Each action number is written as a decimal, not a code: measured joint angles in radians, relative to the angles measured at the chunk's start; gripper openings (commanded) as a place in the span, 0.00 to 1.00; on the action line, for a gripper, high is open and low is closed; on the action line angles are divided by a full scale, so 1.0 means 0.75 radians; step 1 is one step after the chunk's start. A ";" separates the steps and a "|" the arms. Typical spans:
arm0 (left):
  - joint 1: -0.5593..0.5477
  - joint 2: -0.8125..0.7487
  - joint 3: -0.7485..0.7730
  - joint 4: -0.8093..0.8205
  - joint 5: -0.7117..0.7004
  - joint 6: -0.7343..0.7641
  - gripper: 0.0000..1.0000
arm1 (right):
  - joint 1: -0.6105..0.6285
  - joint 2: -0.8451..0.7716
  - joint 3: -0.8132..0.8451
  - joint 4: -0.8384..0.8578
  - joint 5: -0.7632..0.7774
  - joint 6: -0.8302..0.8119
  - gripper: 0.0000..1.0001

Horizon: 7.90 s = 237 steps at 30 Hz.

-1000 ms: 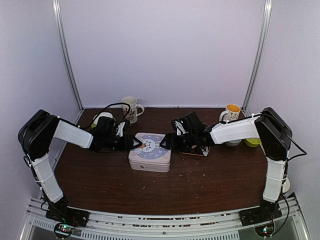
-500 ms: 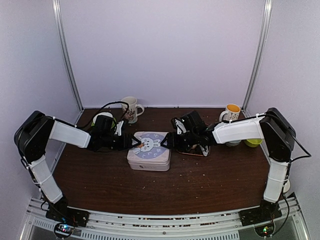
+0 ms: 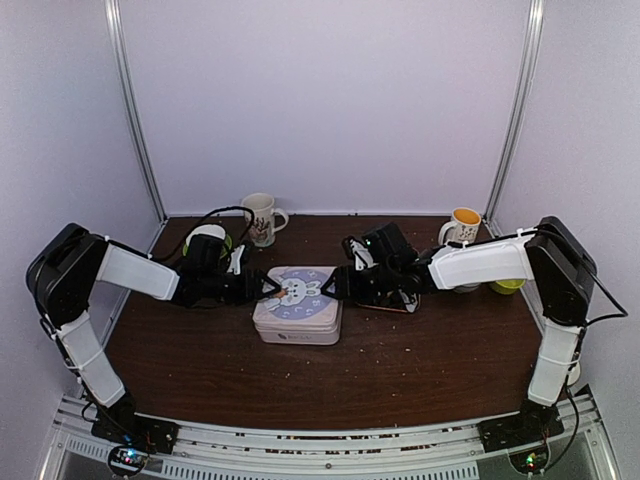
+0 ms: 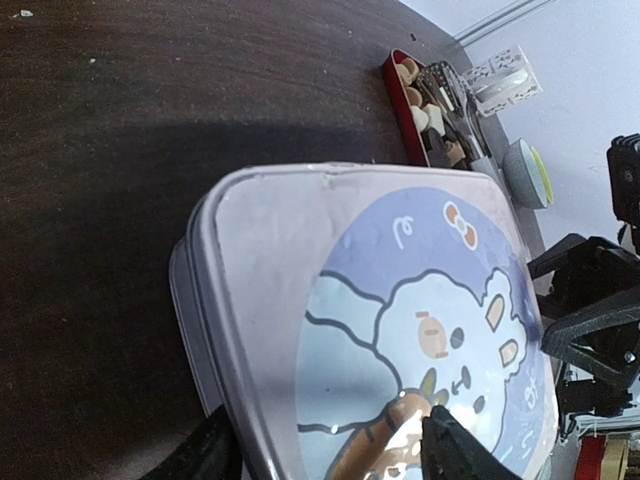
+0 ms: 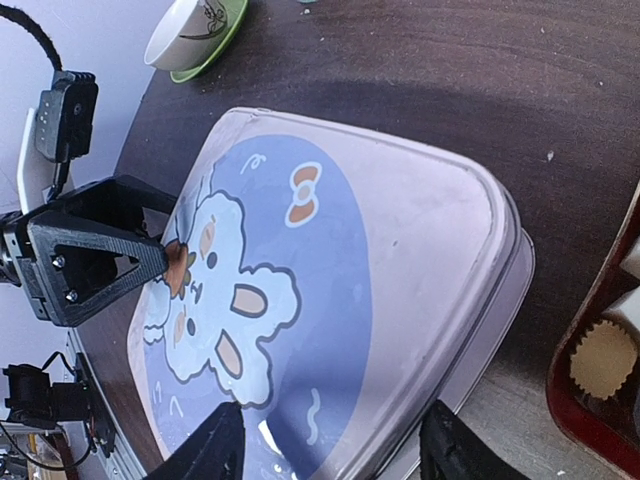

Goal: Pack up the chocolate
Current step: Pick up the box lid from the packing box, then put down the box lid at the corner of the board.

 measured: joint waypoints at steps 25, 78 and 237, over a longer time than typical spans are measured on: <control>-0.001 -0.025 -0.018 0.019 0.024 -0.016 0.63 | 0.012 -0.048 -0.010 0.007 -0.046 -0.034 0.77; -0.078 -0.418 -0.297 0.382 0.224 -0.376 0.19 | 0.038 0.008 -0.024 0.165 -0.097 -0.033 0.63; -0.200 -0.022 0.156 -0.462 -0.575 0.138 0.51 | -0.026 -0.458 -0.423 0.095 0.267 -0.207 0.68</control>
